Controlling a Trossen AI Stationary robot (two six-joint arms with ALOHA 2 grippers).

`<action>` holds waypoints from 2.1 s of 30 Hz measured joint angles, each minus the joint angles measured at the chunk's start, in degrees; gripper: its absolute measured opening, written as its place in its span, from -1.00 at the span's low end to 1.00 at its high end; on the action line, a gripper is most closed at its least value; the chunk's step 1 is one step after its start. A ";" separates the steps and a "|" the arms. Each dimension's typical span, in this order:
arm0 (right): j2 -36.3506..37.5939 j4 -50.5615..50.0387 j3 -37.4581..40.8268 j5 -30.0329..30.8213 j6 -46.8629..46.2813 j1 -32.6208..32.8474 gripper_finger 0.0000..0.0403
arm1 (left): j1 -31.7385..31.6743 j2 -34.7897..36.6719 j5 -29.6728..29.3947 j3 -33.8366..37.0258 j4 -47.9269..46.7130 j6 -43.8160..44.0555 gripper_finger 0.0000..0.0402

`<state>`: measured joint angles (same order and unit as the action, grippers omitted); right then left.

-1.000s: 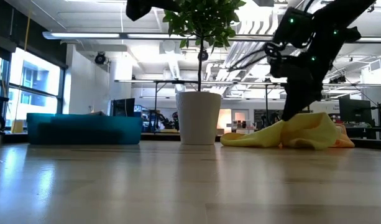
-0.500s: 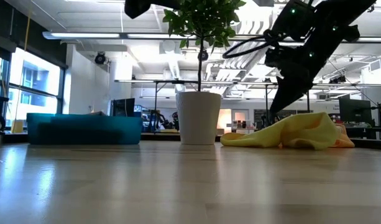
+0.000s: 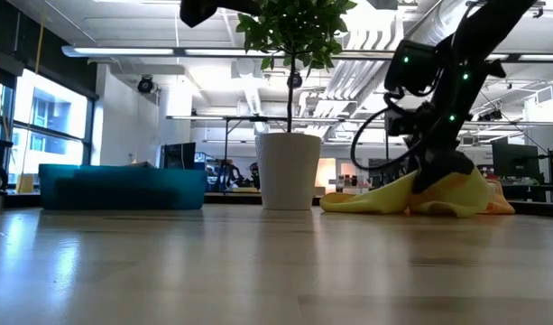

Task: Fold microfiber towels
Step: Fold the yellow towel

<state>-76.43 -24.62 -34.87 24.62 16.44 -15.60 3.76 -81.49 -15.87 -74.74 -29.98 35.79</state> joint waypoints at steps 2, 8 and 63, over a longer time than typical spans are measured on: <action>-1.14 0.07 0.00 -1.40 -0.84 -0.30 -0.03 | 0.05 0.00 0.01 0.00 -0.07 0.00 -0.06; -2.37 0.03 0.00 -6.73 -6.56 1.27 -0.45 | 0.05 0.00 0.01 0.00 -0.26 0.00 -0.06; 3.94 21.66 -28.63 -26.67 -71.04 20.84 -1.00 | 15.58 -7.87 -35.73 -0.04 -6.78 -43.04 -0.06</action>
<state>-72.49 -2.96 -63.51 -2.05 -54.60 5.23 19.34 -89.36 -51.60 -74.78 -36.75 -7.25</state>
